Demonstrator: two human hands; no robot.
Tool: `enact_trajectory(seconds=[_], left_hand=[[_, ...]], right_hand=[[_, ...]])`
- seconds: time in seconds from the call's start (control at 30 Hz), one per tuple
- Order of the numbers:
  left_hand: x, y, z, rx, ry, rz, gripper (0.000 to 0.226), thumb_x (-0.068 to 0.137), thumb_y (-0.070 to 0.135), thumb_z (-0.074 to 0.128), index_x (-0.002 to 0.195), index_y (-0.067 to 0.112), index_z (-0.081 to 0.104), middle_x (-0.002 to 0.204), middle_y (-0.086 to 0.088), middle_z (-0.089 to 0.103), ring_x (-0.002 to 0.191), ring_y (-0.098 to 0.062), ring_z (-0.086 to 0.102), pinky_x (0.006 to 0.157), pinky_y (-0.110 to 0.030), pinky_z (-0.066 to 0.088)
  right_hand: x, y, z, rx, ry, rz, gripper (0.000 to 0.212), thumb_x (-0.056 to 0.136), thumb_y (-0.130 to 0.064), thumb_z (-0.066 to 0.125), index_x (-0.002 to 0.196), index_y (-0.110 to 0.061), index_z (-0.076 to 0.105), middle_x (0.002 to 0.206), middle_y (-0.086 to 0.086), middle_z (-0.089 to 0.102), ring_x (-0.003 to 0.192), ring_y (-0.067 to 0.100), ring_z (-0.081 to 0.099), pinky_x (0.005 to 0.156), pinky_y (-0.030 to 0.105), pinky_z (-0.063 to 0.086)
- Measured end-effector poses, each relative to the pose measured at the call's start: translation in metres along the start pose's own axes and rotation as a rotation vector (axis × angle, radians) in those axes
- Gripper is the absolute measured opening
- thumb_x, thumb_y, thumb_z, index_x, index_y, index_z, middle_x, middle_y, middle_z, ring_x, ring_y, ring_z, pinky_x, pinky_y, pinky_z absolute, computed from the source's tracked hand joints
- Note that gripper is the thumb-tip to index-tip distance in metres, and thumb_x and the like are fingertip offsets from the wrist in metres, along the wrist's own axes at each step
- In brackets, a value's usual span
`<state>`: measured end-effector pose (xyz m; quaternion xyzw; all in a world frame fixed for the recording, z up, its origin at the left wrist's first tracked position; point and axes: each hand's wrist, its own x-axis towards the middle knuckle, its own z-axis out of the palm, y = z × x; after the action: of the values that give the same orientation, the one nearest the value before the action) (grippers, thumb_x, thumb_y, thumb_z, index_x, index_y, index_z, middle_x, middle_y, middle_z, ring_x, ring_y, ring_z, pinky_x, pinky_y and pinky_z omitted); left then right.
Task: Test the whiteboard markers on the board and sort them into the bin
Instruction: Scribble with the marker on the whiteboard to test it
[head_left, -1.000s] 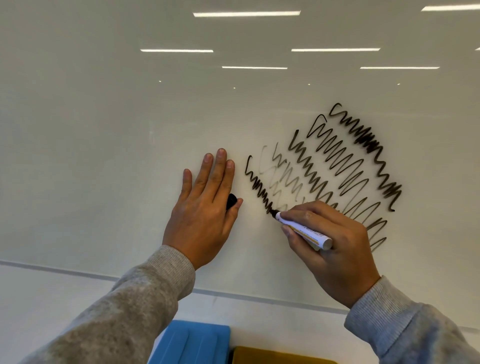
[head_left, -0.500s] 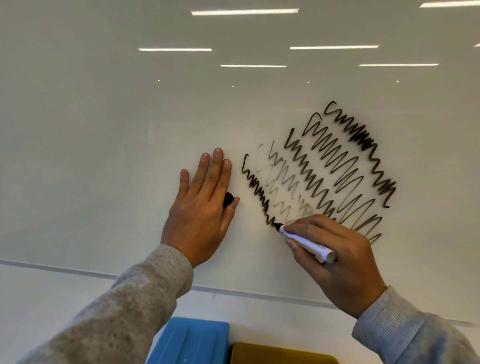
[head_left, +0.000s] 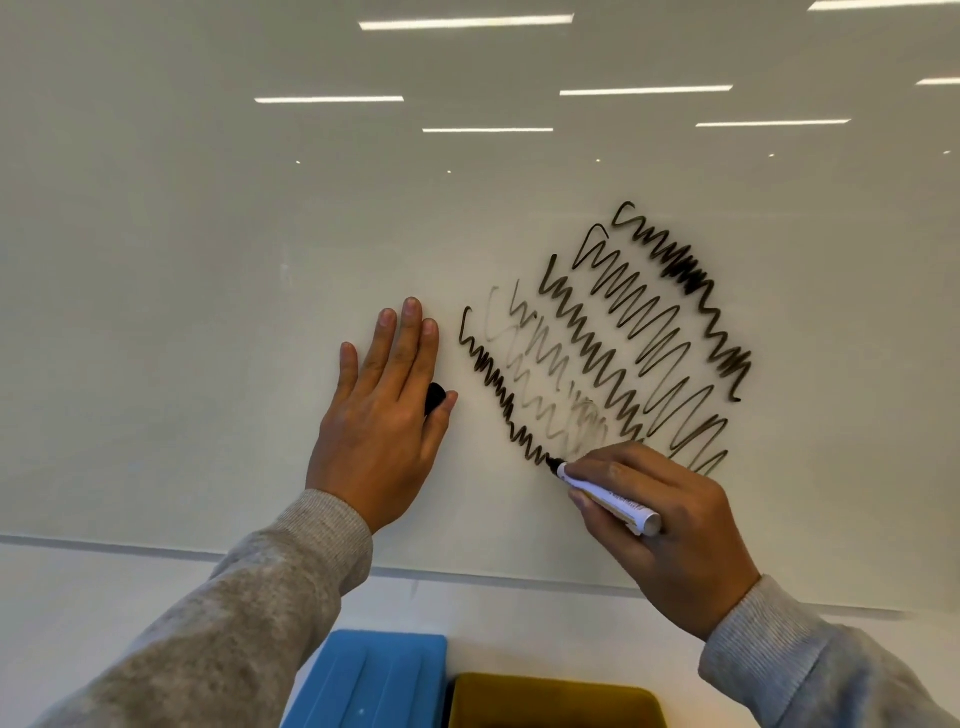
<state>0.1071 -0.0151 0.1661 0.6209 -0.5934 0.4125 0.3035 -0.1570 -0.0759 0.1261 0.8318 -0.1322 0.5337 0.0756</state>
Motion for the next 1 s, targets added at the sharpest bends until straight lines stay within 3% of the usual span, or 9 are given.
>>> enact_trajectory(seconds=[0.5,0.67,0.8,0.9,1.0], left_hand=[[-0.005,0.010,-0.011,-0.065,-0.100,-0.073,0.068,0.102,0.052,0.015,0.159,0.018,0.000,0.166,0.004,-0.013,0.153,-0.016,-0.009,0.123,-0.047,0.014],[-0.015,0.015,-0.015,-0.108,-0.159,-0.090,0.067,0.104,0.054,0.014,0.158,0.022,-0.009,0.165,0.006,-0.020,0.152,-0.013,-0.016,0.123,-0.042,0.009],[-0.038,0.022,-0.014,-0.199,-0.217,-0.080,0.068,0.102,0.058,0.016,0.156,0.028,-0.012,0.163,0.009,-0.024,0.150,-0.008,-0.020,0.123,-0.035,0.006],[-0.064,0.032,-0.017,-0.364,-0.232,-0.109,0.063,0.102,0.059,0.017,0.155,0.036,-0.009,0.165,0.015,-0.011,0.150,0.001,-0.008,0.124,-0.030,0.009],[-0.091,0.045,-0.021,-0.514,-0.258,-0.204,0.062,0.101,0.052,0.029,0.156,0.039,0.004,0.156,0.011,0.035,0.139,-0.005,0.036,0.116,-0.030,0.034]], right_hand=[[-0.030,0.005,-0.014,-0.006,-0.113,0.098,0.024,0.095,-0.032,0.061,0.110,-0.021,0.076,0.104,-0.010,0.069,0.090,0.007,0.066,0.077,0.027,0.059],[-0.028,0.000,-0.026,0.077,-0.008,0.182,0.012,0.092,-0.021,0.070,0.101,-0.019,0.076,0.093,-0.012,0.069,0.082,0.002,0.064,0.070,0.016,0.052],[-0.032,-0.013,-0.030,0.212,0.069,0.404,0.017,0.084,-0.021,0.078,0.099,-0.024,0.069,0.083,-0.017,0.070,0.076,0.009,0.066,0.060,0.017,0.052],[-0.038,-0.022,-0.030,0.400,0.150,0.580,0.033,0.082,-0.012,0.081,0.100,-0.028,0.059,0.082,-0.010,0.071,0.067,0.013,0.066,0.059,0.019,0.053],[-0.052,-0.032,-0.027,0.562,0.176,0.704,0.042,0.082,-0.008,0.080,0.104,-0.030,0.051,0.082,0.001,0.072,0.063,0.024,0.066,0.062,0.034,0.058]])
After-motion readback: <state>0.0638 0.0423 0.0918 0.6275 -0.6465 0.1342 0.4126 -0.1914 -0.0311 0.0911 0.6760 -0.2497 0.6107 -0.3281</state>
